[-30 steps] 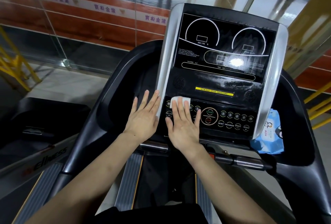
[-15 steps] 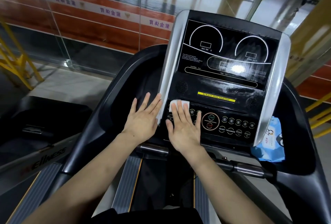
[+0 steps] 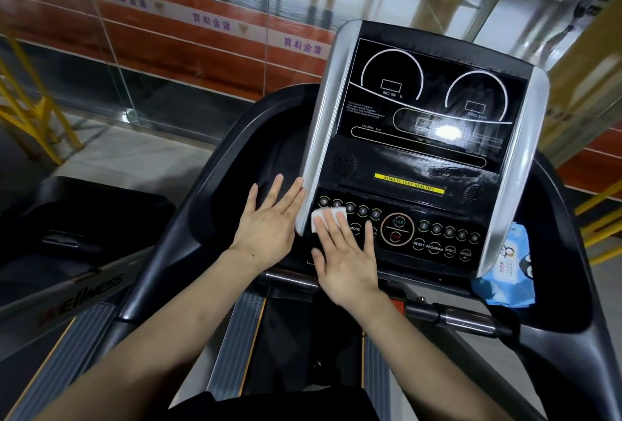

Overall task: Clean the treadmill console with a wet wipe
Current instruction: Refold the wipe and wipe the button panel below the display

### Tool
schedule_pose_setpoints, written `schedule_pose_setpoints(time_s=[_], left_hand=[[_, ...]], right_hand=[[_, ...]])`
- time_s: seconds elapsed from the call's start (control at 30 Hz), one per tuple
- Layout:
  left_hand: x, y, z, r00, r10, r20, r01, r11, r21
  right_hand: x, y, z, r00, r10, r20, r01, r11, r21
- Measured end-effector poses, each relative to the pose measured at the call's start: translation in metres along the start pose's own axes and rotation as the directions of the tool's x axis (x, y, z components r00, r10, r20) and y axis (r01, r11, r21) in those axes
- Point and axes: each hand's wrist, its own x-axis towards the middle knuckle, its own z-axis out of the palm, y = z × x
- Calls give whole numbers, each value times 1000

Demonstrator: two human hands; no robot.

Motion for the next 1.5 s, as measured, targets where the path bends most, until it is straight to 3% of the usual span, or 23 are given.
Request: schedule_pose_setpoints(time_s=[0.17,0.37,0.53,0.8,0.97,1.1,1.33,1.5], left_hand=[[-1,3,-4,1000,-5,31,6,1000,-11],[1,-1,-3,1000,0,21,0,1000,-1],[1,0,-2,1000,-3,21,3,1000,-9],[-1,4,-6,999,-16,35,18,998,-59],[0,5,-4,1000,-29,10,30,994,-110],[3,8,-9,997,-42,-59,33,989,-145],[7,7,-6,995,-28,-99,14,989,-146],[15,11,3,992,-15,-121,-2,990,-138]], right_hand=[[38,-8,-22,999,46,-25,-45,998,49],[-9,-7,9,998,-50,36,50,999,-11],[5,0,-2,998,-59,19,60,997,-49],[33,-1,-24,997,63,-33,-61,996,59],[7,40,-21,966,254,-50,-248,964,100],[7,32,-19,934,351,-64,-339,928,152],[33,-18,-22,987,148,-69,-137,980,144],[9,31,-17,968,232,-98,-222,970,103]])
